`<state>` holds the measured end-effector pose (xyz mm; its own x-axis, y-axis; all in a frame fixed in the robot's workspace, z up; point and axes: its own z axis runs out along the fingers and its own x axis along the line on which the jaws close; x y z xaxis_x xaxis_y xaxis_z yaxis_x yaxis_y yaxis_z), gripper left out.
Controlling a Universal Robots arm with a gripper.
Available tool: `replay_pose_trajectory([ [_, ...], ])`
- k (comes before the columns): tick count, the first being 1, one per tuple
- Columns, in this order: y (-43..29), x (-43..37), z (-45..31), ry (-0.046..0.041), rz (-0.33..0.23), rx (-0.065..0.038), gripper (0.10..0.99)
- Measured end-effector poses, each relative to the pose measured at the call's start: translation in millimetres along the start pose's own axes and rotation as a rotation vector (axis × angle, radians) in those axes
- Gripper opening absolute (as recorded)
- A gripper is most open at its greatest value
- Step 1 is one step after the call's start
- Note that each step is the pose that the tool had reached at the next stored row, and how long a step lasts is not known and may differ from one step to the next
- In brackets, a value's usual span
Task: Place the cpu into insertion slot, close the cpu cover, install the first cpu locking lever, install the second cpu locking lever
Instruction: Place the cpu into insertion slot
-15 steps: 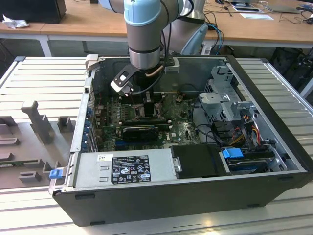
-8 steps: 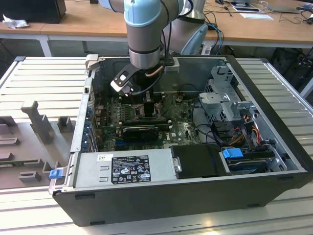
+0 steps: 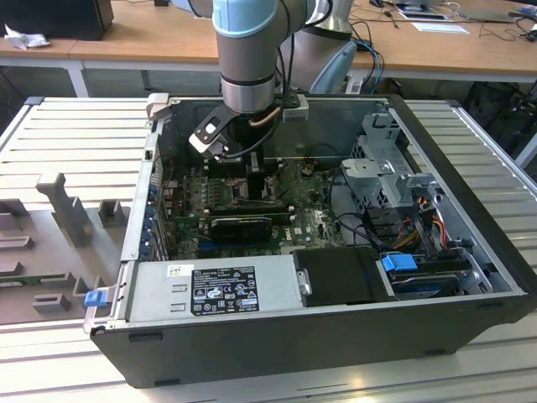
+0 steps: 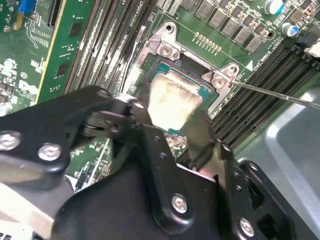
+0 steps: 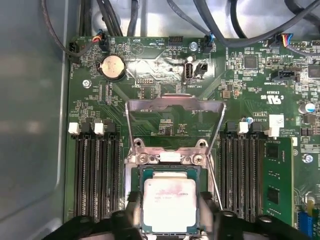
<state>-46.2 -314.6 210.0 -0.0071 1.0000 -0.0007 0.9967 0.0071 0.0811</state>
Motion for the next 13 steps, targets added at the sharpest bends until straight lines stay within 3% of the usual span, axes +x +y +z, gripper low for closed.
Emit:
replay_pose_trajectory([
  [5, 0.9, 0.0, -5.7, -0.0005, 0.0, 0.001, 0.282],
  [6, 0.9, 0.0, -6.3, -0.0008, 0.0, 0.001, 0.161],
  [7, 1.0, 0.0, -6.7, -0.0009, 0.0, 0.001, 0.161],
  [8, 1.3, 0.0, -8.5, -0.0028, 0.0, 0.001, 0.106],
  [13, 1.7, 0.0, -13.1, -0.0053, 0.0, 0.002, 0.106],
])
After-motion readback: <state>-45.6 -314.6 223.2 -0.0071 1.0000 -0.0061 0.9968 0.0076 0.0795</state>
